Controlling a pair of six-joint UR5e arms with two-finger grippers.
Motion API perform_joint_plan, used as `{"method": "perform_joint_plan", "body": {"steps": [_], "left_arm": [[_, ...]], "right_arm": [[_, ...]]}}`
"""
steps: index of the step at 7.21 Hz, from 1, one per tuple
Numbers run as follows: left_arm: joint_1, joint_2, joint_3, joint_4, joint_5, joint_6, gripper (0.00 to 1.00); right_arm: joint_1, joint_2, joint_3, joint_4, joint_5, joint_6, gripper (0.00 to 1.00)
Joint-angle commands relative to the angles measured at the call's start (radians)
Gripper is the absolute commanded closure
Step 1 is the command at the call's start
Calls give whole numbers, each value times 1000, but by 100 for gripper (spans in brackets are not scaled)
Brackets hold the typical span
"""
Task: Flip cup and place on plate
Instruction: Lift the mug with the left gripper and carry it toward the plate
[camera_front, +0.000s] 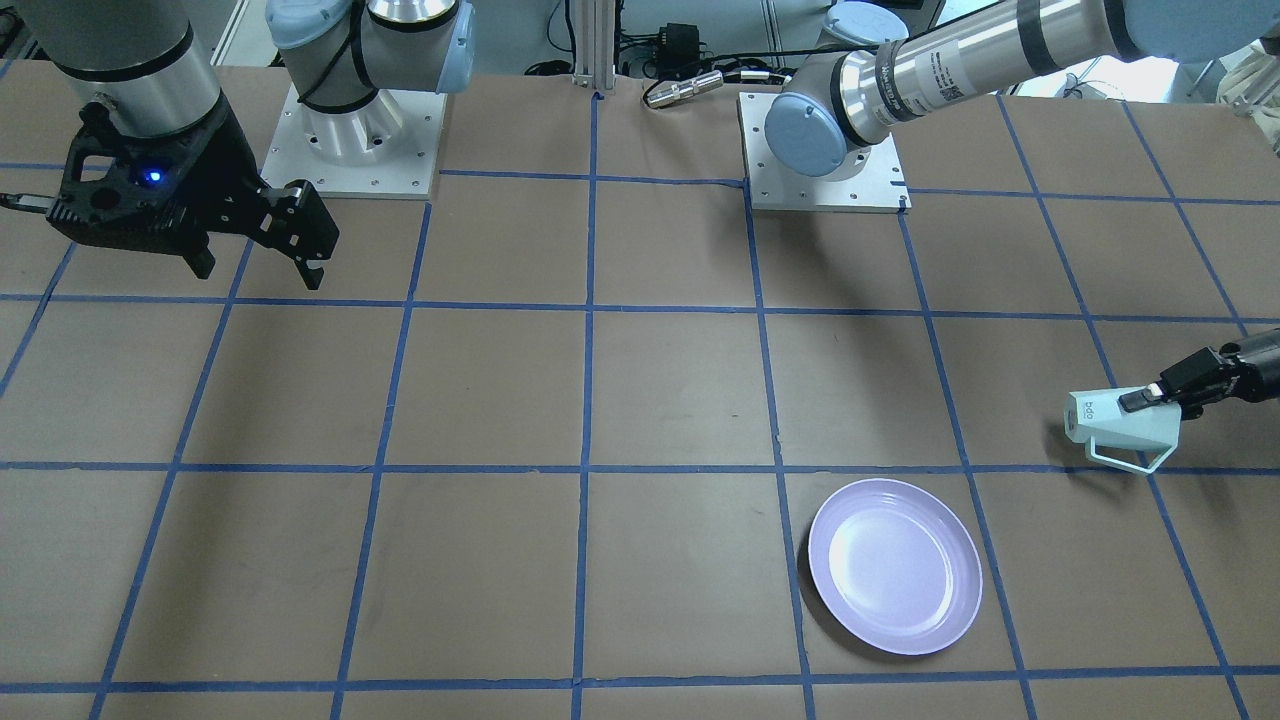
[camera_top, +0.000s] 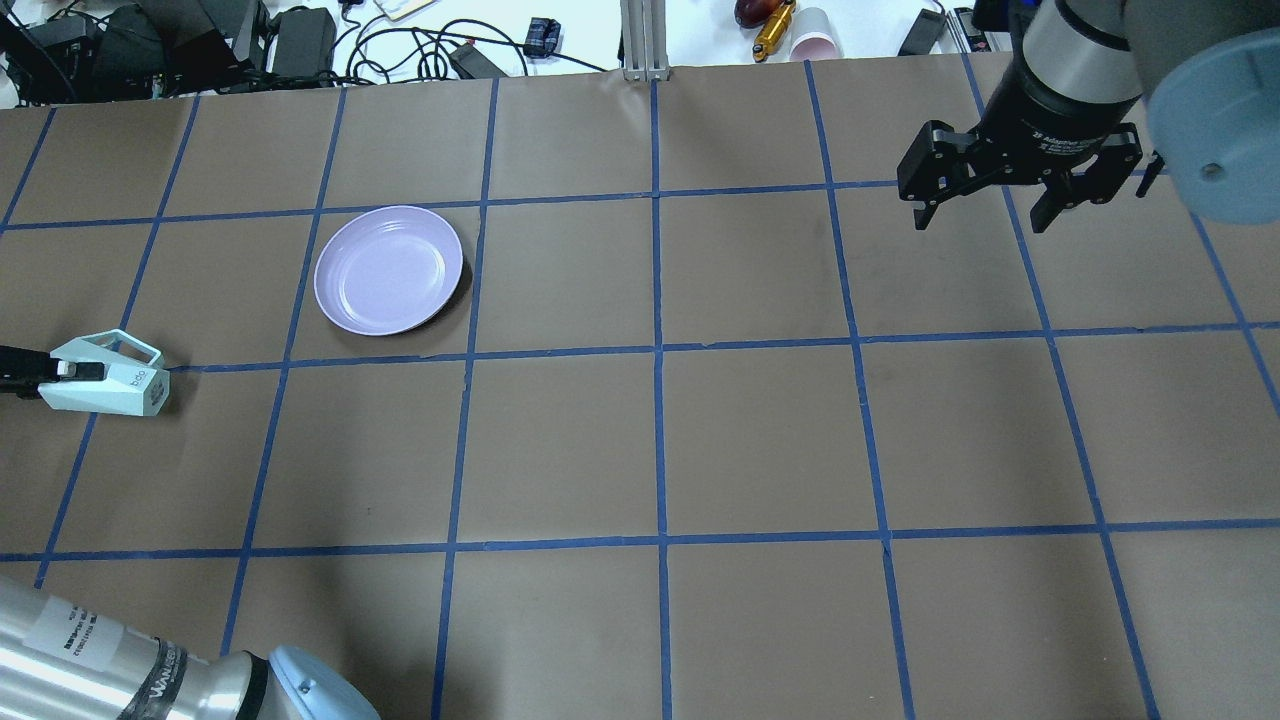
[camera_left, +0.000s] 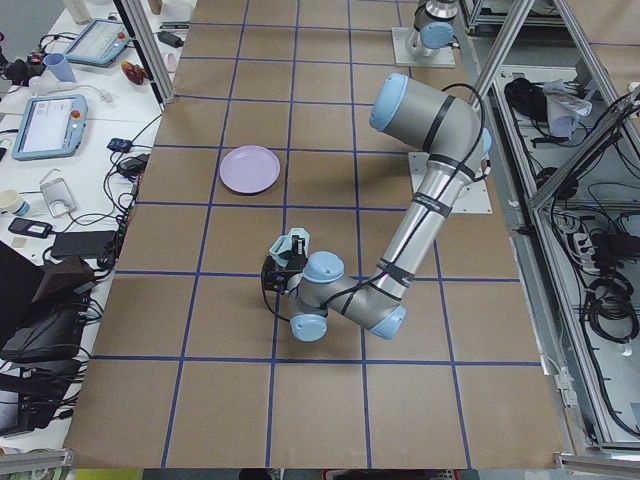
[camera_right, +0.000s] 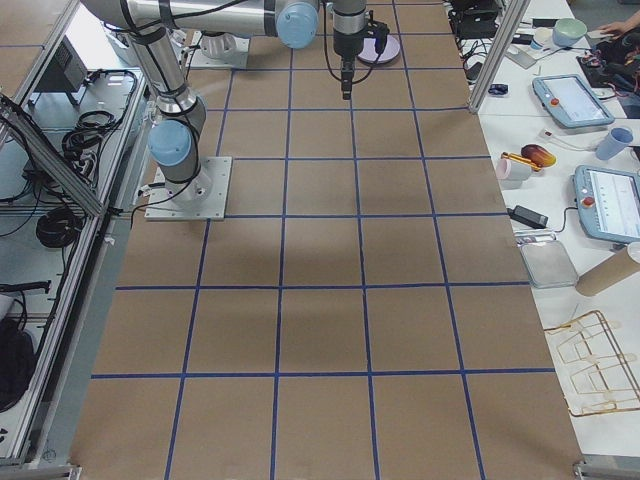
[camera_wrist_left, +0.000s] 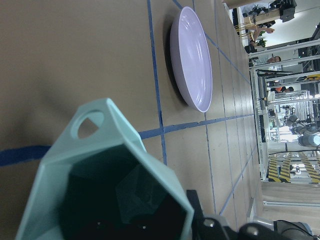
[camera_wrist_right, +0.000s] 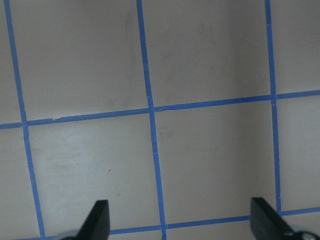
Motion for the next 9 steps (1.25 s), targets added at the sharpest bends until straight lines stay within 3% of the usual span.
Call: {"method": "perform_joint_plan", "body": {"steps": [1,3,6,9], "left_arm": [[-18,49,-42,6,-1,-9,100],[-68,109,-53,8,-1,-20,100],[-130,213,-51,57,16,-174,100],[-269,328,-53,84,14,-386,100]], "right_arm": [[0,1,0,0,0,0,0],[0,0,0,0,1,0,0],[0,1,0,0,1,0,0],[0,1,0,0,1,0,0]]}}
